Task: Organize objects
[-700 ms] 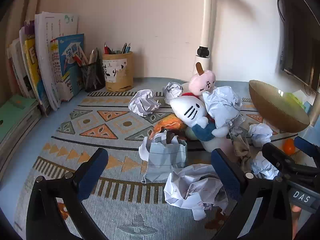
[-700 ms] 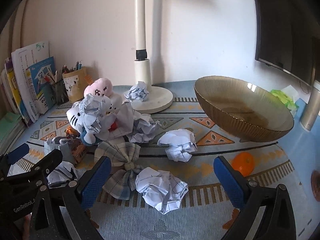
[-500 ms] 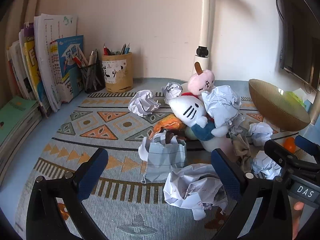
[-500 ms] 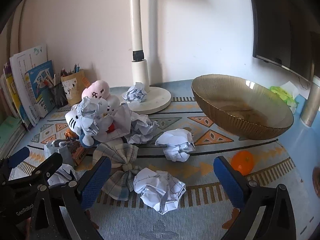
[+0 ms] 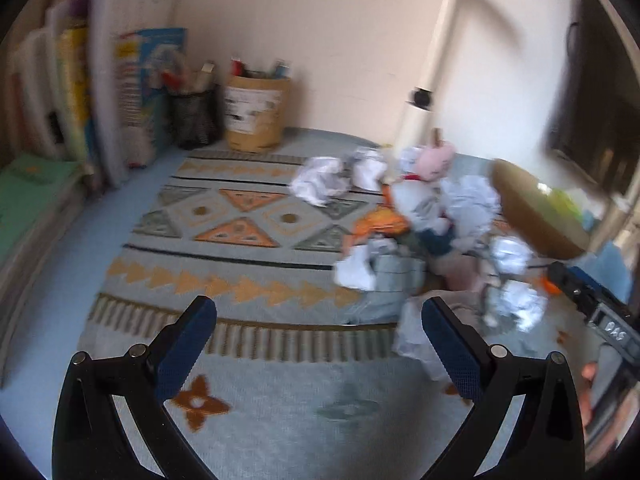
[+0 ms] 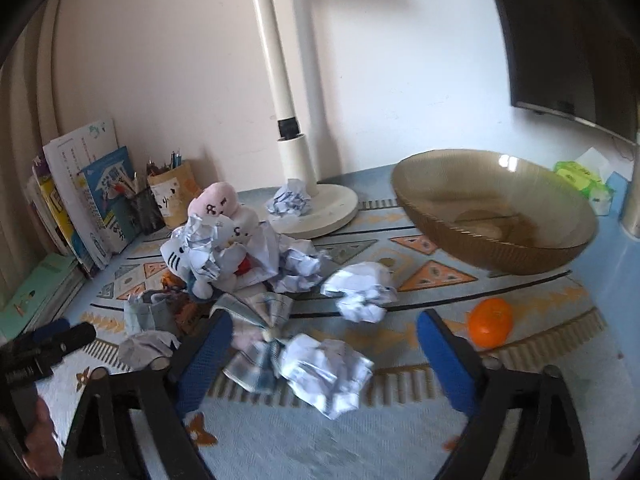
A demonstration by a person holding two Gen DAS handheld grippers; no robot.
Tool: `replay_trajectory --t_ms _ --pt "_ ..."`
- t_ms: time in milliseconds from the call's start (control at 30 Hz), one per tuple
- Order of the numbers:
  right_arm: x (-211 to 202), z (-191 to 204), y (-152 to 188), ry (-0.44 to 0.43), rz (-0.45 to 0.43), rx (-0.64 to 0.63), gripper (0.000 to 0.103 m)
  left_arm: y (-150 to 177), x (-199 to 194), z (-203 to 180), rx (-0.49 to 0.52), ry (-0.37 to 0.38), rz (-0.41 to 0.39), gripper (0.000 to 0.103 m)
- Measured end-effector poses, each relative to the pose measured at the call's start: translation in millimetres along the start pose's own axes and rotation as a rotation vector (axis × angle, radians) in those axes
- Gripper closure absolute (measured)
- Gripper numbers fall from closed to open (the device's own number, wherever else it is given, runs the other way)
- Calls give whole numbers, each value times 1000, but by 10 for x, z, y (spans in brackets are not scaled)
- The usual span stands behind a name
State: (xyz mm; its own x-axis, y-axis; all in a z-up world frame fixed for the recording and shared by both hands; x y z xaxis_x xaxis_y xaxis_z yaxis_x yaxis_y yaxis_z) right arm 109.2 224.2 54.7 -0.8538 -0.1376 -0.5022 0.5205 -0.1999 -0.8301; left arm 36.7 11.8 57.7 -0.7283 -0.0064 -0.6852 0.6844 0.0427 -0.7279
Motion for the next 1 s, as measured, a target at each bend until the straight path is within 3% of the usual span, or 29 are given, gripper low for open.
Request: replay_trajectory --t_ms 100,167,300,467,567,633,700,1000 --pt "-180 -315 -33 77 21 18 12 -142 170 -63 -2 89 42 1" --pt "-259 -582 -39 111 52 47 12 -213 322 -103 9 107 79 3" --pt "-258 -1001 9 89 119 135 14 -212 620 -199 14 212 185 20" --pt "49 -1112 -7 93 208 150 20 -165 769 -288 2 255 221 41" --pt "269 -1187 8 86 245 162 35 -173 771 -286 -3 256 210 49" --pt "395 -1274 36 88 281 194 53 -173 752 -279 -5 269 203 53" --pt "401 -1283 30 79 275 192 64 -168 715 -283 1 269 192 54" --pt "-21 -970 -98 -19 199 139 65 -345 190 -204 7 257 82 55"
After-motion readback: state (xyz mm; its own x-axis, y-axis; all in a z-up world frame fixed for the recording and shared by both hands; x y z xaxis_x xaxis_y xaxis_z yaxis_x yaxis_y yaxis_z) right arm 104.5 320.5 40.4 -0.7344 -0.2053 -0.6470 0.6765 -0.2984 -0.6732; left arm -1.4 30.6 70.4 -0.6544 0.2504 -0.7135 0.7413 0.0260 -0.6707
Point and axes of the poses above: each gripper's, at about its wrist camera, not at the fingertips, and x roughly the way its jaws point, z to its left, y to its underside, the point moved 1 cm from there along x, roughly the way its jaws point, and after that the axes turned 13 degrees about -y, right-handed, at the moved point
